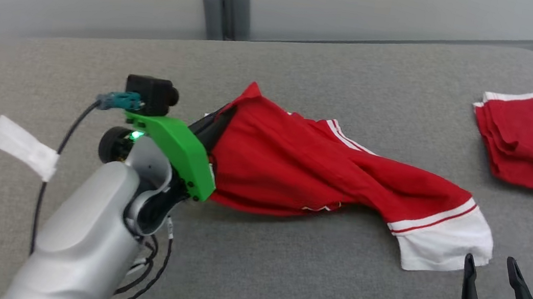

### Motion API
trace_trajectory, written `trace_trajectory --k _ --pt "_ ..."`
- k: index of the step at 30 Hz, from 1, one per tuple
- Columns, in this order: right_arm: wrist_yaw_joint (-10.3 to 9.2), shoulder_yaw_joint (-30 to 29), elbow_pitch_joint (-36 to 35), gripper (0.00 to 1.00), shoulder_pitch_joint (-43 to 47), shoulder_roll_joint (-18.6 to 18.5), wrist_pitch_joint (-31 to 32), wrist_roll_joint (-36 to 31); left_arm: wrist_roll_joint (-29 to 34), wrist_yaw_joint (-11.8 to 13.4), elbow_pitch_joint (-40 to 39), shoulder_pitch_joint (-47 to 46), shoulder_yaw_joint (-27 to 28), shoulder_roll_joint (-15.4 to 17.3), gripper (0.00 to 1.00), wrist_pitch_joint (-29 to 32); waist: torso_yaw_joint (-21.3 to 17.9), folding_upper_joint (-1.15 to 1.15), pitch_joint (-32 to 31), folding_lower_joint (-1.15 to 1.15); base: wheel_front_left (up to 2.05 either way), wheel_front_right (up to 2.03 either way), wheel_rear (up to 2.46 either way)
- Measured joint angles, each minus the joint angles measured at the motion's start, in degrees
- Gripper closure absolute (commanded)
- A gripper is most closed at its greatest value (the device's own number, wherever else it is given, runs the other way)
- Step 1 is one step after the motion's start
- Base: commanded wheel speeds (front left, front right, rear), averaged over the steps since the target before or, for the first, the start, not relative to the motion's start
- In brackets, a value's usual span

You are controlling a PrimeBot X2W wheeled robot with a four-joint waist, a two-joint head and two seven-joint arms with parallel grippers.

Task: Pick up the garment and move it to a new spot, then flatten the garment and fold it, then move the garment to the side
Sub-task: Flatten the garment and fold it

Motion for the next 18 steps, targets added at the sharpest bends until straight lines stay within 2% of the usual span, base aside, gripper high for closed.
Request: trace_trajectory --k 5,8,10,12,15,18 --pt "0.01 1.3 1.0 0.0 1.3 0.1 0.0 -0.1 -9.3 0.0 -14.6 7.5 -0.7 9.2 1.0 5.4 4.0 0.0 -1.5 0.0 0.0 0.0 0.0" --pt "0.0 0.9 1.2 0.0 1.9 0.0 0.0 -0.1 -11.0 0.3 -20.2 14.9 -0.1 15.3 1.0 7.2 6.2 0.0 -2.5 0.0 0.0 0.0 0.0" --pt "0.0 1.0 1.2 0.0 2.1 0.0 0.0 -0.1 -12.2 1.8 -23.0 20.6 0.8 17.8 1.0 7.0 7.6 0.0 -3.0 0.0 0.0 0.0 0.0" --pt "0.0 0.8 1.2 0.0 2.3 0.1 0.0 -0.1 -13.9 3.0 -25.2 27.2 1.3 18.8 1.0 5.8 9.0 0.0 -3.5 0.0 0.0 0.0 0.0" --pt "0.0 0.9 1.4 0.0 2.5 0.0 0.0 0.1 -14.2 3.2 -25.3 35.0 0.6 18.8 1.0 2.7 10.9 0.0 -3.9 0.0 0.0 0.0 0.0" --pt "0.0 1.0 1.9 0.0 2.8 0.1 0.0 0.2 -15.3 2.4 -21.9 39.3 -0.2 16.2 1.0 -1.1 12.6 0.0 -3.9 0.0 0.0 0.0 0.0"
